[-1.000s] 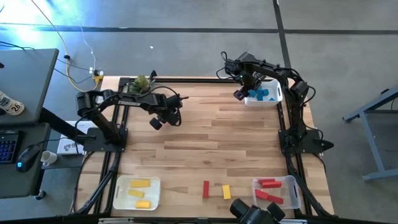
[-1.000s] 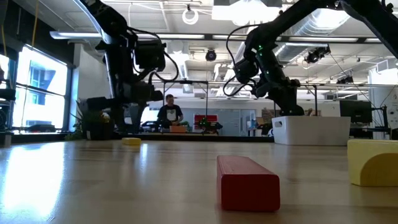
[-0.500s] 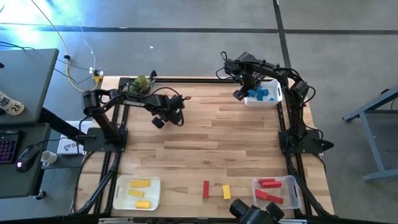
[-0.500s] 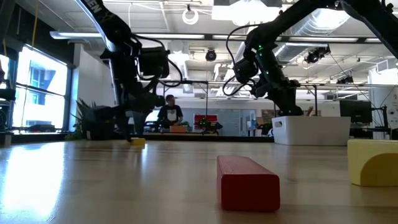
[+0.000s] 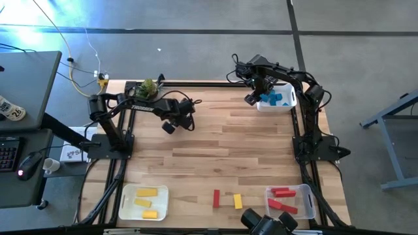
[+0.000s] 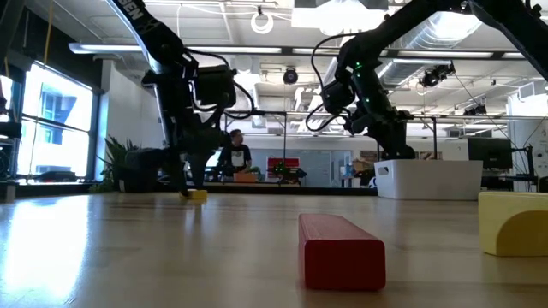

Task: Sort & place blocks by color
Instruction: Put the yellow block into the bottom white bin

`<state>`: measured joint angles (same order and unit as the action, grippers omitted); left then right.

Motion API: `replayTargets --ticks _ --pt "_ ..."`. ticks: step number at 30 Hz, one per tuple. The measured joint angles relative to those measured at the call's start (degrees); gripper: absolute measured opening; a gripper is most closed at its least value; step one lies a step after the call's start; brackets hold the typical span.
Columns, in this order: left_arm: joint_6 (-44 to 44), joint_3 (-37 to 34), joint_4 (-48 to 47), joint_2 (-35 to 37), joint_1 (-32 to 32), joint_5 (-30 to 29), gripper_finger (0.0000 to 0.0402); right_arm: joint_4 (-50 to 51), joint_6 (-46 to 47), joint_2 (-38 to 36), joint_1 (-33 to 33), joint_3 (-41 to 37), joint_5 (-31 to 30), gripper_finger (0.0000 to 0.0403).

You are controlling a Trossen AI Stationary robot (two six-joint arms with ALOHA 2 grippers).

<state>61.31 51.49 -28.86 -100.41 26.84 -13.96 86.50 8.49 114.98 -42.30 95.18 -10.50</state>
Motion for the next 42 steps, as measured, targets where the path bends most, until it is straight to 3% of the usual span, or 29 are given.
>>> replayTargets --ticks 7,11,19,27,33,42 --pt "-2.0 -0.1 -0.8 1.6 -3.5 11.8 0.0098 -0.2 0.0 0.0 0.0 0.0 1.9 0.0197" --pt "-7.2 -0.1 -0.3 1.6 -6.7 14.5 0.0081 -0.2 0.5 0.0 0.0 0.0 3.3 0.0197" --pt "-10.2 -0.2 1.7 1.5 -12.8 14.3 0.009 -0.2 2.0 0.0 0.2 0.0 6.9 0.0197" --pt "-10.2 1.0 0.9 1.1 -16.3 7.0 0.0145 -0.1 2.0 0.0 1.6 0.0 8.0 0.0197" --pt "-11.4 2.9 1.6 0.5 -16.1 7.0 0.0175 -0.2 3.0 0.0 3.6 0.0 8.0 0.0197" --pt "-15.2 3.0 1.9 0.5 -13.9 6.2 0.017 -0.4 1.7 0.0 5.8 0.0 7.7 0.0197"
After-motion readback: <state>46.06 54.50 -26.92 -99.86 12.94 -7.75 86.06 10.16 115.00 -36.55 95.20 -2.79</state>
